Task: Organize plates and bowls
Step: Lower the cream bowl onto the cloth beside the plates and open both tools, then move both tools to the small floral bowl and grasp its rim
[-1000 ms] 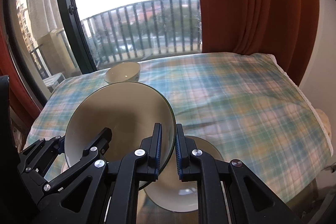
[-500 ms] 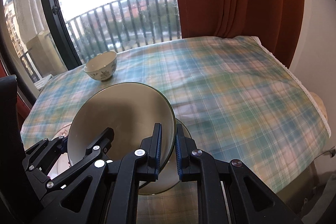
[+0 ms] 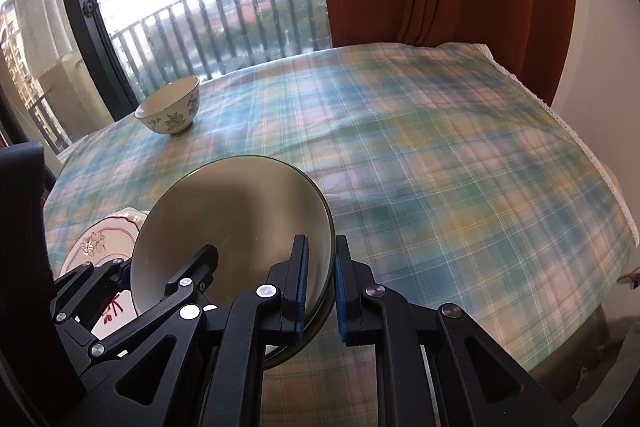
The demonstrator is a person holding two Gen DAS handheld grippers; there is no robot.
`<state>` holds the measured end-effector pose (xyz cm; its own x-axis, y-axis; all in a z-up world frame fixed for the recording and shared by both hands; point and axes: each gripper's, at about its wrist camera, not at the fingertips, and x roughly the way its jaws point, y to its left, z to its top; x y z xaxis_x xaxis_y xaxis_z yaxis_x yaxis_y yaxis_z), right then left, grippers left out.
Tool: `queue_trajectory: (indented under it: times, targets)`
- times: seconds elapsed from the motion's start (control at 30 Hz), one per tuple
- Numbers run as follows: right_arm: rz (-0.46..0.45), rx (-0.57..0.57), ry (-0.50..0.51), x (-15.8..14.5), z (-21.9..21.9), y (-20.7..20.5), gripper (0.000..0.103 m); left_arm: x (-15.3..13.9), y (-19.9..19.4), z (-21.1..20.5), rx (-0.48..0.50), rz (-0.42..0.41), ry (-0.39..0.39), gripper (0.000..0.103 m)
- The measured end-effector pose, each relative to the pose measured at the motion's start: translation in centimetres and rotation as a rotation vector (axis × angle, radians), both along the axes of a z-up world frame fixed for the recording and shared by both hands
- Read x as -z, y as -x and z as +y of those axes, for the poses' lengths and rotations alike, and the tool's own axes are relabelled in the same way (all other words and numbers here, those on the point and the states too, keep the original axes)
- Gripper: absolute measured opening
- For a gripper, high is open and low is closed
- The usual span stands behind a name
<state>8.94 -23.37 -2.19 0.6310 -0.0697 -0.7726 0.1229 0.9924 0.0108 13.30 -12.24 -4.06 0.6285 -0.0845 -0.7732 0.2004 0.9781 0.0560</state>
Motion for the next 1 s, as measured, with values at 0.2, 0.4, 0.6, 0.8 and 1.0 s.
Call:
queue_trajectory:
  times: [0.2,0.4,0.6,0.8,1.0]
  targets:
    - [-0.027,-0.008,0.043,0.2,0.3,0.2,0.015,0.4,0.4,-0.2,0.003,-0.03,-0.013,0.035]
    - [-0.054,-0.008,0.074,0.4,0.6,0.6,0.018,0.6,0.8,0.1,0.001,-0.052,0.003,0.035]
    - [-0.083,-0.014,0.058,0.5,0.4,0.7,0.022,0.6,1.1,0.3,0.001,-0.076,0.034,0.04]
    - [-0.105,-0.051,0.03,0.2,0.7,1.1,0.075,0.0,1.7,0.8,0.024,-0.087,0.062,0.085]
    - [-0.134,-0.068,0.063,-0.3,1.4,1.2,0.08,-0.4,1.8,1.2,0.044,-0.077,0.049,0.093]
